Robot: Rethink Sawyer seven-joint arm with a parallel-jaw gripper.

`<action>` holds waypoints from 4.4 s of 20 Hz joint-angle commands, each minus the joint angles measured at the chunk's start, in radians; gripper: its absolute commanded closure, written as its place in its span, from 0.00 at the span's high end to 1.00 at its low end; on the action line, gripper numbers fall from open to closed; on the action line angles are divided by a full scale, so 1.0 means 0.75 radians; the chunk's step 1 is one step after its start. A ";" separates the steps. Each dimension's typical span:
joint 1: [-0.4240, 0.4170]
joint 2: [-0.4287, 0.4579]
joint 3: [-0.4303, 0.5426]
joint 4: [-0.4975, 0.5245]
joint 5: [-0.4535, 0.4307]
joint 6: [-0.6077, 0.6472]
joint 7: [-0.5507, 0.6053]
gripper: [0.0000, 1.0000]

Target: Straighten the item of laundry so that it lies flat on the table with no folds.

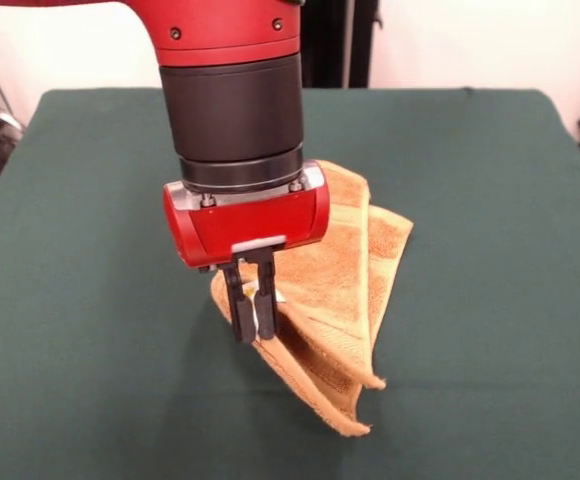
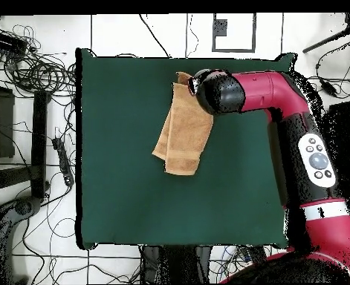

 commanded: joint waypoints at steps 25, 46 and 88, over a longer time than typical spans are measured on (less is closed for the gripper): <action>0.028 0.007 -0.026 0.156 -0.102 -0.053 -0.180 0.00; 0.011 0.001 -0.047 0.201 -0.127 -0.153 -0.121 0.00; 0.187 0.053 -0.163 0.161 0.016 0.015 0.104 1.00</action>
